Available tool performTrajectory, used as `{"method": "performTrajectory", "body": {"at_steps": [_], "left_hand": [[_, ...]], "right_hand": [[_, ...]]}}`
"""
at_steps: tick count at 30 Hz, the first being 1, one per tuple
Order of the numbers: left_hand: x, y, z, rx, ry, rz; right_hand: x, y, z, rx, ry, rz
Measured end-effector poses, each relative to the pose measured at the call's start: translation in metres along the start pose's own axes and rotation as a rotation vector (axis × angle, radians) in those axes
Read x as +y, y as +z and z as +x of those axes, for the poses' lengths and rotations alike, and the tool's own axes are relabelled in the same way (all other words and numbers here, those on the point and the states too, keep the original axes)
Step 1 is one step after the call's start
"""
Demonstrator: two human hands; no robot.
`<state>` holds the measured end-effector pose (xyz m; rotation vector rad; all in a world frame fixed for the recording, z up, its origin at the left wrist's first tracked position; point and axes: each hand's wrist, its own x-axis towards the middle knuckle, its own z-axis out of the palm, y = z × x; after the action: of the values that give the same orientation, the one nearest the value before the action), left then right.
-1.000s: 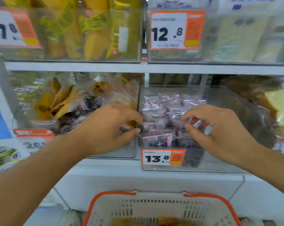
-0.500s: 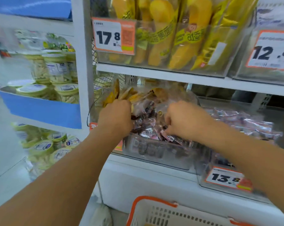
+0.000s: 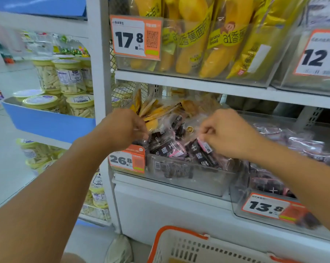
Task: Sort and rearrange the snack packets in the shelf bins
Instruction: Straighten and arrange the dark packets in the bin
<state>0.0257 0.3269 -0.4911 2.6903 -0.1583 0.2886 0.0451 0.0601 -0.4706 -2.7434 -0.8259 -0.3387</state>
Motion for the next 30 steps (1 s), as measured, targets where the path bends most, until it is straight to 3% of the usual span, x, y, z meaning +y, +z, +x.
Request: {"method": "performTrajectory", "body": {"at_steps": [5, 7, 11, 15, 20, 26, 30], "left_hand": [[0.039, -0.012, -0.009, 0.372, 0.166, -0.262], [0.062, -0.012, -0.011, 0.424, 0.174, -0.428], [0.113, 0.013, -0.013, 0.075, 0.010, -0.911], [0.174, 0.049, -0.013, -0.196, -0.108, -1.057], [0.238, 0.072, -0.019, -0.259, -0.152, -0.995], [0.280, 0.093, -0.034, -0.217, 0.138, -0.749], [0.301, 0.107, -0.029, -0.192, 0.201, -0.648]], "right_hand": [[0.007, -0.048, -0.037, 0.247, -0.008, 0.268], [0.012, -0.065, -0.057, 0.299, -0.014, 0.449], [0.037, -0.076, -0.094, 0.255, 0.086, 0.796], [0.066, -0.057, -0.126, 0.237, 0.321, 0.845], [0.087, -0.039, -0.160, 0.323, 0.525, 0.877], [0.101, -0.058, -0.176, 0.488, 0.559, 0.946], [0.111, -0.069, -0.190, 0.656, 0.524, 0.850]]}}
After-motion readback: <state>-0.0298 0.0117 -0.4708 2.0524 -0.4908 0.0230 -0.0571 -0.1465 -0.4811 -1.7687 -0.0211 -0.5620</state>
